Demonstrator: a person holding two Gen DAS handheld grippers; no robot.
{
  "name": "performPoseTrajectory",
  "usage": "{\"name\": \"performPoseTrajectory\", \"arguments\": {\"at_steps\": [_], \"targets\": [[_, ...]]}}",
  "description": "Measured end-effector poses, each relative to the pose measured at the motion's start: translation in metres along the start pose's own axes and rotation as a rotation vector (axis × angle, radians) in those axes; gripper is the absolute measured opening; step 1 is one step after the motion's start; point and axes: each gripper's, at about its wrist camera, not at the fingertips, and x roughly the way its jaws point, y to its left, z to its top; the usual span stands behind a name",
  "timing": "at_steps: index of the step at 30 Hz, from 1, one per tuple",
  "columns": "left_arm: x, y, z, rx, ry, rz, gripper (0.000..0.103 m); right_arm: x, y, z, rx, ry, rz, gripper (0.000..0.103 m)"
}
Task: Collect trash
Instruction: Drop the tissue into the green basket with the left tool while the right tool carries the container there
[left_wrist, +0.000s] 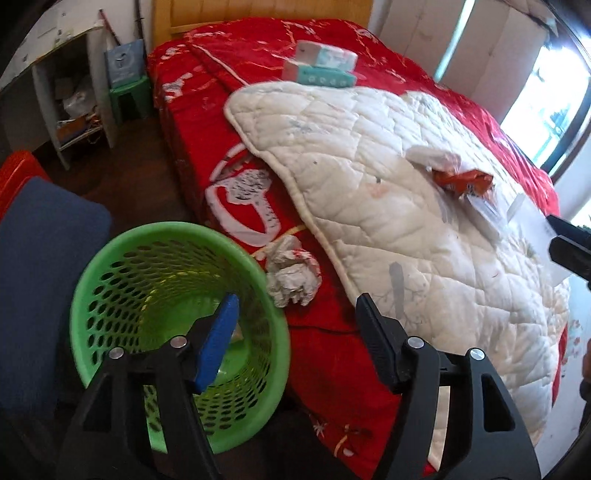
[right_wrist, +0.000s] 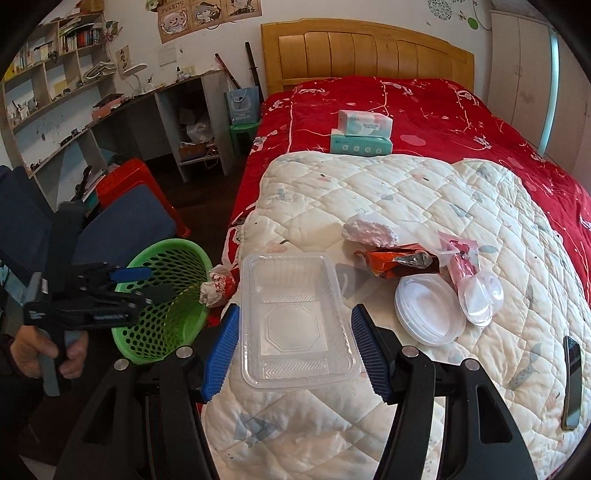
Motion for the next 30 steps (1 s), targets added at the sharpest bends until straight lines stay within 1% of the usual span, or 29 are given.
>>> {"name": "performPoseTrajectory", "arguments": {"at_steps": [5,10,11,13,14,15,19,25,30], "targets": [[0.04,-0.007,0.007,0.041,0.041,0.024,0.065,0.004,-0.007,-0.003,0.016,0.009,-0.008,0.059],[0.066,-0.004,0.013,0.04,0.063,0.045,0.064,0.008,-0.01,-0.005,0.015,0.017,-0.015,0.059],[0.069,-0.004,0.013,0.041,0.064,0.045,0.06,0.009,-0.01,-0.005,0.015,0.019,-0.016,0.059],[0.075,-0.003,0.013,0.046,0.067,0.051,0.048,0.011,-0.01,-0.005,0.016,0.024,-0.016,0.059],[0.078,-0.002,0.012,0.046,0.071,0.046,0.036,0.013,-0.009,-0.006,0.016,0.026,-0.017,0.059],[0.078,-0.002,0.011,0.039,0.07,0.029,0.032,0.014,-0.008,-0.006,0.016,0.027,-0.016,0.059],[0.063,0.0,0.007,0.03,0.024,0.034,0.029,0.016,-0.001,-0.005,0.008,0.026,-0.006,0.059],[0.02,0.019,-0.001,-0.019,-0.036,0.041,0.028,0.02,0.02,0.0,-0.019,0.023,0.027,0.059],[-0.013,0.044,-0.013,-0.054,-0.047,0.113,0.029,0.03,0.051,0.007,-0.056,0.029,0.075,0.059]]}}
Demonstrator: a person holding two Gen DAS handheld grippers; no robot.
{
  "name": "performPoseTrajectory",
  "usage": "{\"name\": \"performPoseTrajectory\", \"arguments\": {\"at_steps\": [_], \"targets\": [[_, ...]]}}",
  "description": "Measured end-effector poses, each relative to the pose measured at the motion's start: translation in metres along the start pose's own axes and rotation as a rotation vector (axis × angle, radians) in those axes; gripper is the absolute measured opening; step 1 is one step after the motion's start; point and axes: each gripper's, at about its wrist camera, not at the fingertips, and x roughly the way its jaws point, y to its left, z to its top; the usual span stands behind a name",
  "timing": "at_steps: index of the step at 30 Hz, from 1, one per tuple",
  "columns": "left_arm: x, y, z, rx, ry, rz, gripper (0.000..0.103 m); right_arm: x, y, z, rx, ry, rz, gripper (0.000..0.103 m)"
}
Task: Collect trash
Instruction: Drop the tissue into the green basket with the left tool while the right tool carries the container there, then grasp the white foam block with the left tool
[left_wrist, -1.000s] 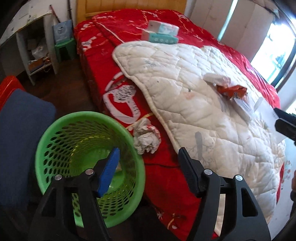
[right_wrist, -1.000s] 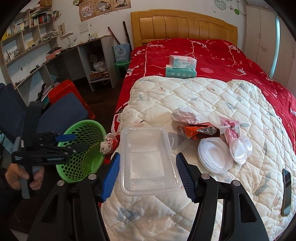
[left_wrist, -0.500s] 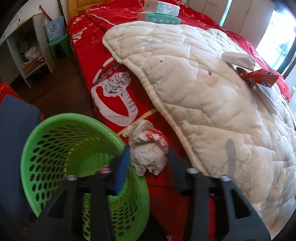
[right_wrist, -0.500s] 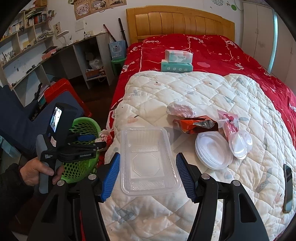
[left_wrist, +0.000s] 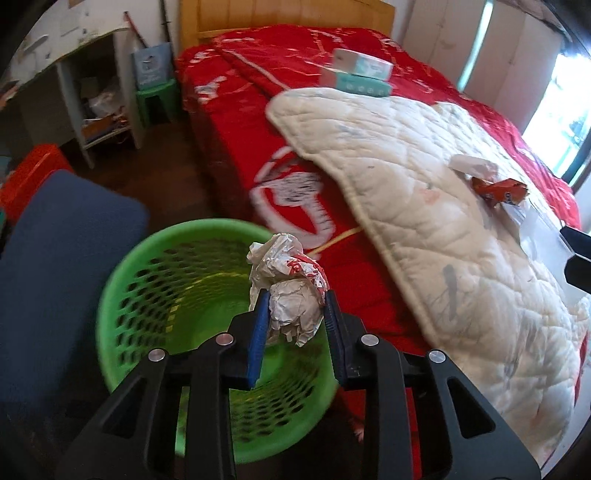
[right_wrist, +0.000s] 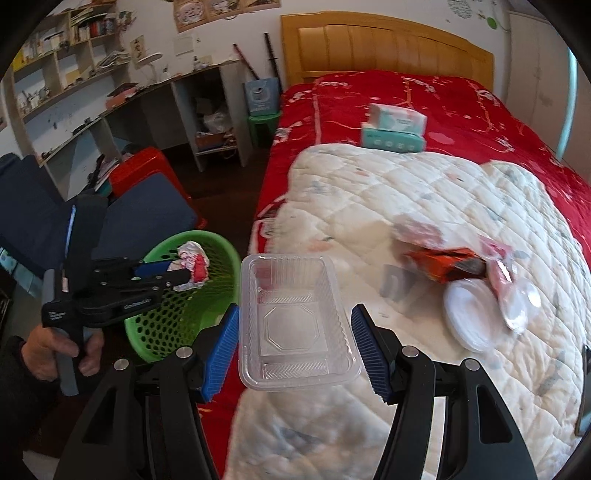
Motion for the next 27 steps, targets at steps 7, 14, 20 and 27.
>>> {"name": "performPoseTrajectory", "arguments": {"at_steps": [7,14,20,27], "targets": [[-0.024,0.045,-0.016,-0.075,0.014,0.074,0.032,0.032,0.046,0.016,-0.035,0.03,0.068,0.059],[-0.043,0.082,-0.031,-0.15,0.002,0.139,0.071,0.069,0.091,0.027,-0.055,0.078,0.117,0.059],[-0.063,0.107,-0.043,-0.219,-0.027,0.177,0.084,0.096,0.12,0.035,-0.052,0.109,0.151,0.06],[-0.077,0.112,-0.048,-0.235,-0.058,0.187,0.096,0.101,0.129,0.039,-0.013,0.107,0.19,0.075]]}}
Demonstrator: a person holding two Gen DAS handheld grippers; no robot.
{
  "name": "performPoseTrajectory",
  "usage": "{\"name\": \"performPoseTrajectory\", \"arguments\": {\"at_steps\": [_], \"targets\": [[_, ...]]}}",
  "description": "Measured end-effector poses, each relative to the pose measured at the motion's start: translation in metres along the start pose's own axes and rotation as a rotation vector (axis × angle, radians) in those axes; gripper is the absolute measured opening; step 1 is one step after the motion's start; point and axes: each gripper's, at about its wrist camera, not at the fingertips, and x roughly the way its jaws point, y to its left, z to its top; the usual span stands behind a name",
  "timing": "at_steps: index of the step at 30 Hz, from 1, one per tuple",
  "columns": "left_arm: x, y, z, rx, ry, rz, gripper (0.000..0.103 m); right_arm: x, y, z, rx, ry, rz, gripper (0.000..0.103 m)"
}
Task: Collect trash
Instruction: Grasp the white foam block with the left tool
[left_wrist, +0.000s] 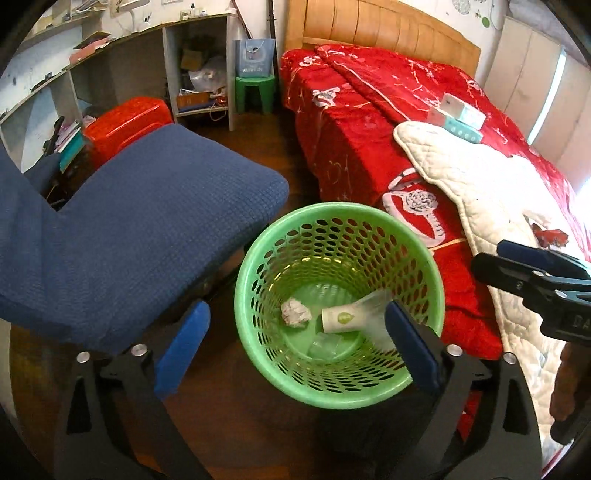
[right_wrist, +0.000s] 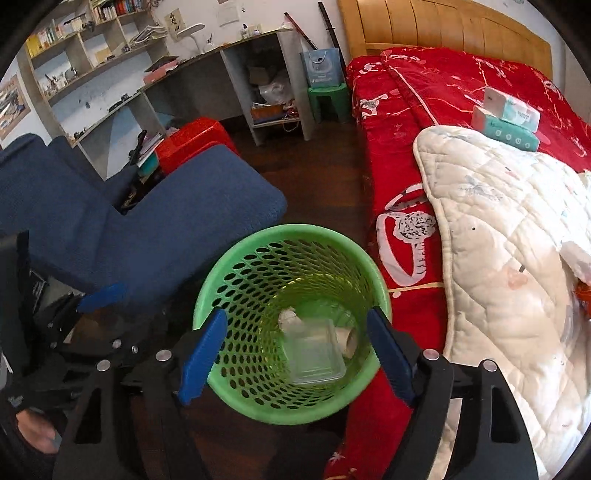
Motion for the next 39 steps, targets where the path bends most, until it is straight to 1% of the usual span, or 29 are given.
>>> {"name": "performPoseTrajectory", "arguments": {"at_steps": [3,5,9,12,19,22,25,27,31,34,37,39], "targets": [[-0.003,-0.009,0.003,0.014,-0.011,0.006,0.098,-0.01,-0.003,-0.006,-0.013,-0.013,-0.015,0.08],[-0.005,-0.017,0.003,0.031,-0.021,0.001,0.098,-0.022,-0.009,-0.011,-0.018,-0.023,-0.034,0.08],[-0.006,-0.039,0.005,0.067,-0.031,-0.016,0.098,-0.046,-0.032,-0.022,-0.001,-0.044,-0.071,0.086],[-0.008,-0.06,0.007,0.099,-0.043,-0.027,0.098,-0.066,-0.055,-0.031,0.019,-0.059,-0.106,0.086],[-0.001,-0.112,0.012,0.145,-0.014,-0.101,0.098,-0.112,-0.119,-0.059,0.074,-0.089,-0.229,0.087],[0.005,-0.134,0.013,0.164,0.007,-0.13,0.098,-0.127,-0.151,-0.071,0.121,-0.092,-0.27,0.088],[0.008,-0.159,0.017,0.212,0.017,-0.165,0.098,-0.141,-0.181,-0.08,0.168,-0.1,-0.307,0.088],[0.009,-0.176,0.021,0.241,0.019,-0.184,0.098,-0.15,-0.2,-0.084,0.202,-0.106,-0.323,0.088],[0.011,-0.211,0.035,0.292,0.015,-0.225,0.098,-0.163,-0.221,-0.09,0.246,-0.123,-0.34,0.088],[0.017,-0.238,0.048,0.32,0.026,-0.243,0.098,-0.168,-0.235,-0.095,0.267,-0.127,-0.347,0.088],[0.025,-0.266,0.061,0.353,0.034,-0.286,0.098,-0.172,-0.244,-0.098,0.275,-0.127,-0.344,0.088],[0.031,-0.287,0.069,0.386,0.038,-0.344,0.097,-0.174,-0.25,-0.101,0.273,-0.126,-0.344,0.088]]}}
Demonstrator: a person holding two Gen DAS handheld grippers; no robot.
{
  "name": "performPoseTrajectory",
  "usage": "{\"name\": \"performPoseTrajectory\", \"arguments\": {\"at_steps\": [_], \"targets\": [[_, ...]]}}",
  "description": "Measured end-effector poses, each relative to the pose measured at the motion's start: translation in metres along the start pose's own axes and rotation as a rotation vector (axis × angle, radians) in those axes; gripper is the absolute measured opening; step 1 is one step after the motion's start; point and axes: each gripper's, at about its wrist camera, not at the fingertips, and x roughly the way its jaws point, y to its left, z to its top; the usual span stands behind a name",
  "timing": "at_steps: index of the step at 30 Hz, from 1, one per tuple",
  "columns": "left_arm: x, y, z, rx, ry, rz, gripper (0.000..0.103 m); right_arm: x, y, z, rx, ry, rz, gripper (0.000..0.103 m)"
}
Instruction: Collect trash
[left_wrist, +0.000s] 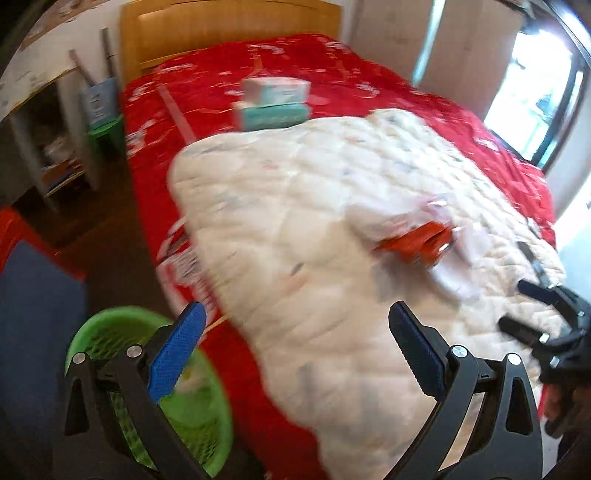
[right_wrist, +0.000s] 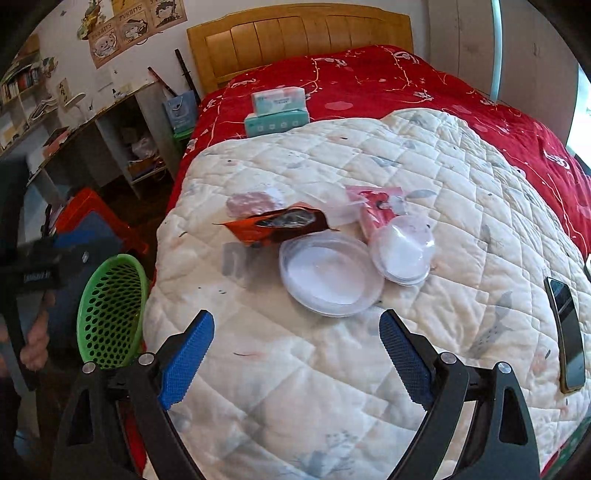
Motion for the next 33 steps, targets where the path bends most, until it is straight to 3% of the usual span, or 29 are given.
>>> {"name": "performPoseTrajectory", "arguments": {"at_steps": [4,14,23,25,27,33], "targets": [[0.022,-0.021,0.027,0.089,-0.004,-0.089,0.096,-0.003,-0.007,0.0,-0.009,-0.004,0.004,0.088],[0.092,-0.056,0.071,0.306,0.058,-0.195,0.095,0.0,-0.022,0.007,-0.031,-0.004,0.006,0.088],[0.136,-0.053,0.077,0.298,0.128,-0.321,0.094,0.015,-0.047,0.021,0.019,0.031,0.046,0.088],[0.139,-0.056,0.074,0.311,0.133,-0.343,0.089,0.016,-0.053,0.026,0.022,0.034,0.052,0.088],[0.143,-0.059,0.072,0.314,0.145,-0.366,0.076,0.017,-0.057,0.032,0.02,0.034,0.05,0.088],[0.134,-0.059,0.065,0.327,0.091,-0.352,0.076,0.02,-0.065,0.054,0.008,0.029,0.044,0.088]]}}
